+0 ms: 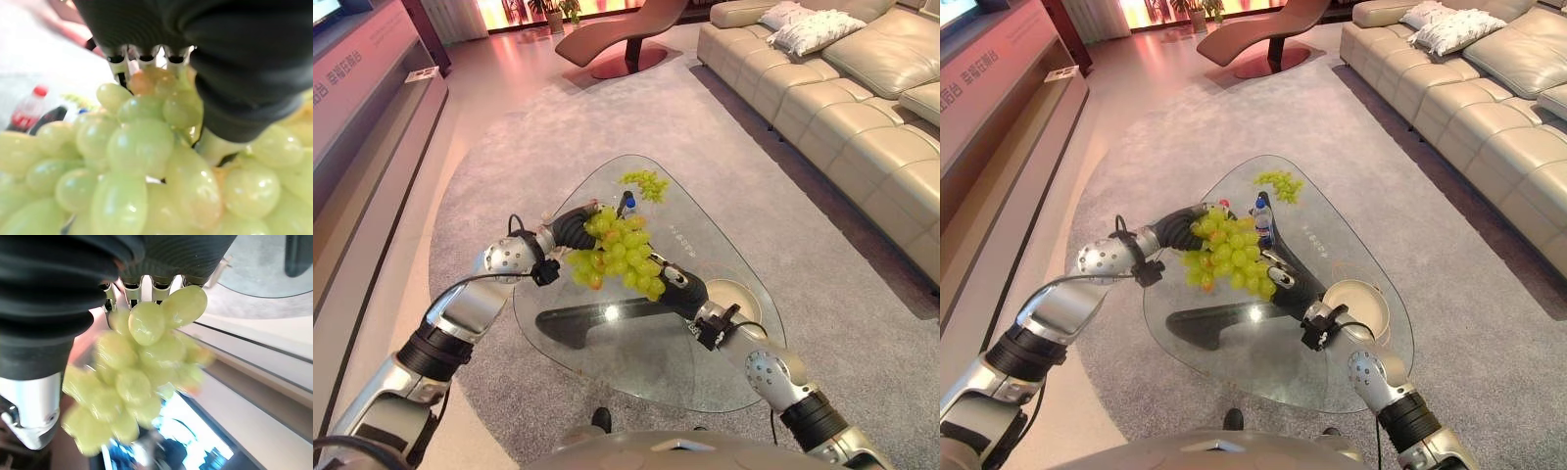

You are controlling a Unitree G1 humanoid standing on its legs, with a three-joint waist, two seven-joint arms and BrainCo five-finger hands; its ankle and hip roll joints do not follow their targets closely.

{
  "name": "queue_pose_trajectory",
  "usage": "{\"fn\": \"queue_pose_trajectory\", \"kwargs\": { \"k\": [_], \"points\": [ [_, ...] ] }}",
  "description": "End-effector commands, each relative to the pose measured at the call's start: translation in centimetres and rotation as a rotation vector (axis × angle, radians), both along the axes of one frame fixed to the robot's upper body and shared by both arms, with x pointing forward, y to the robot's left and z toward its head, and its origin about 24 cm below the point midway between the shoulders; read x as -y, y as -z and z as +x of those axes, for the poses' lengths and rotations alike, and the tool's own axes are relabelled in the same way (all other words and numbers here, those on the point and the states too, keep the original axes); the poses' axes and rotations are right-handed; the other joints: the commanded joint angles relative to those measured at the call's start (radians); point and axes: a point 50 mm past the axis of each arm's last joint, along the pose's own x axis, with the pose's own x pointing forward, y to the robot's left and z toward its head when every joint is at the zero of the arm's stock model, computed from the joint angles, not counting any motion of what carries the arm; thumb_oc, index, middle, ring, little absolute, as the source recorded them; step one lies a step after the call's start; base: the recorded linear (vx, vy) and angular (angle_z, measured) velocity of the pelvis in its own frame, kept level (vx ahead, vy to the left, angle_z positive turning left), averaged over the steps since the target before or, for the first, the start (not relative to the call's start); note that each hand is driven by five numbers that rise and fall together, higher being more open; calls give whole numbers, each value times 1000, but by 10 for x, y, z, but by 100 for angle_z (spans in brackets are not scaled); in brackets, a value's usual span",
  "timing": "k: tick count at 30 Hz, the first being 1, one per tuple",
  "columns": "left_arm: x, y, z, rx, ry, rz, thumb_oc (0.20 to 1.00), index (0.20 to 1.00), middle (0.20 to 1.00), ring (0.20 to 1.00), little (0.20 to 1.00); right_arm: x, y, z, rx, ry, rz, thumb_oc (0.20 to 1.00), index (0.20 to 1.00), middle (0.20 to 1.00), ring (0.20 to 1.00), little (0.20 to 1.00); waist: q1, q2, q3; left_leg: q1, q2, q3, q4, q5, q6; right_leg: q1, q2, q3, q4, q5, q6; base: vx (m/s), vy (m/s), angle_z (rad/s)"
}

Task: Pick up fruits into the plate

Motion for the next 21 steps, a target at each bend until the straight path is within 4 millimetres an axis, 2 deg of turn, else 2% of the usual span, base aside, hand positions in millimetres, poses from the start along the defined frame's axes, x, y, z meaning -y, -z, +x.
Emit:
{"fn": "queue_pose_trajectory", "kwargs": {
  "k": [1, 8, 14, 21],
  "points": [
    [-5, -41, 15, 169, 0, -86, 200, 200, 200, 200, 200, -9, -27, 13, 130, 29, 151, 1000, 1000, 1000, 1000, 1000, 16, -21, -13, 61, -85, 35, 14, -127, 56, -11, 11, 29, 5, 2, 17, -27, 19, 3],
    [10, -51, 20, 191, 55, -52, 200, 200, 200, 200, 200, -23, -31, 14, 150, -34, 163, 1000, 1000, 1000, 1000, 1000, 21, -19, -16, 58, -90, 21, 13, -126, 54, -11, 6, 17, 5, 2, 19, -20, 3, 9],
    [16, -54, 23, 192, 83, -24, 200, 200, 200, 200, 200, -28, -35, 14, 170, -91, 137, 1000, 1000, 1000, 1000, 1000, 18, -21, -19, 56, -90, 23, 12, -125, 53, -14, 5, 18, 5, 3, 21, -3, 0, 1],
    [21, -60, 23, 208, 147, 93, 200, 200, 200, 200, 200, -27, -37, 13, 192, -241, -25, 1000, 1000, 1000, 1000, 1000, 12, -24, -19, 57, -90, 28, 14, -125, 51, -15, 5, 20, 5, 5, 21, 0, 0, 0]
  ]
}}
